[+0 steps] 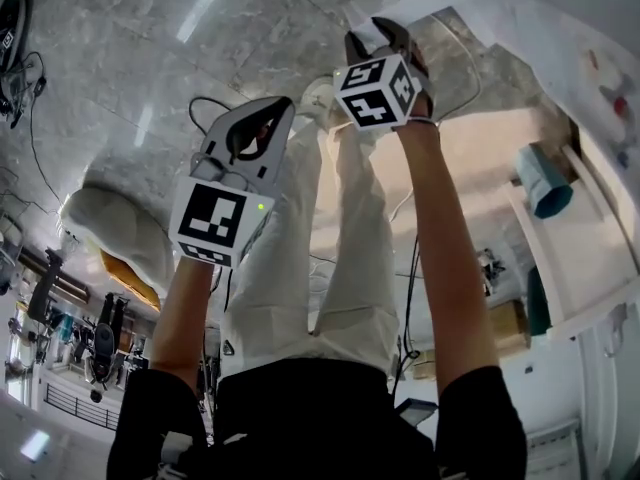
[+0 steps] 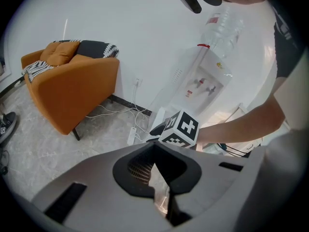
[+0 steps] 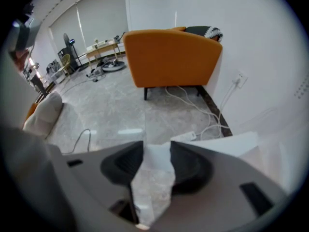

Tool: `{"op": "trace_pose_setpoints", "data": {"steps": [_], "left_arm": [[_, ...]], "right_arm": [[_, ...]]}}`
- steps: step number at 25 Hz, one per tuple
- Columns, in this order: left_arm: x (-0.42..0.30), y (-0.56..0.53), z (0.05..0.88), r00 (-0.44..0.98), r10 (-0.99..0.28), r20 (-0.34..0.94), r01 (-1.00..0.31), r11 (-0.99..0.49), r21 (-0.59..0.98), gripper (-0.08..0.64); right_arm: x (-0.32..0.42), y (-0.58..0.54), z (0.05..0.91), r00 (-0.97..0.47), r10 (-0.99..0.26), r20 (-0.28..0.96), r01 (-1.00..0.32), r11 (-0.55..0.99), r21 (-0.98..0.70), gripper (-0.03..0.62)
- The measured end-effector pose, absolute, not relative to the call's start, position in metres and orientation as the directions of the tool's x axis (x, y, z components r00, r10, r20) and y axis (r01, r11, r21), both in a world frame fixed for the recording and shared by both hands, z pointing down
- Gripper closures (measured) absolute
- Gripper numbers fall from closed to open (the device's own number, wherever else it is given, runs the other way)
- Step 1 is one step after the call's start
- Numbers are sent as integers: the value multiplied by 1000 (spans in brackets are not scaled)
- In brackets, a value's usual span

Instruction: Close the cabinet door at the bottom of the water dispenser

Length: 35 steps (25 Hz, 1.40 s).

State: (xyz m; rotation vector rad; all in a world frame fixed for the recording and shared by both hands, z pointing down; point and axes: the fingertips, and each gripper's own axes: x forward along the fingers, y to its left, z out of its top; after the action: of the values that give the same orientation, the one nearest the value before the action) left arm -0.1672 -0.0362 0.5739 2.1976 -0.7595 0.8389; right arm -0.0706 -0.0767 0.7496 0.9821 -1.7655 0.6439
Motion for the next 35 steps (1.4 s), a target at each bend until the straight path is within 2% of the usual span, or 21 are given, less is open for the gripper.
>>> {"op": "trace_pose_setpoints", "data": {"steps": [19,35], "left_arm": [[-135,-10,576,656,-210,725,-627,-686,368,552],[-101,14,580,663,-152,733,-569,-739,361,552]], "right_arm": [[-30,-20,750,-173,-293,940,-883,469,-16,402],[33,17,751,-68,-354,933,-936,347,64,474]]}}
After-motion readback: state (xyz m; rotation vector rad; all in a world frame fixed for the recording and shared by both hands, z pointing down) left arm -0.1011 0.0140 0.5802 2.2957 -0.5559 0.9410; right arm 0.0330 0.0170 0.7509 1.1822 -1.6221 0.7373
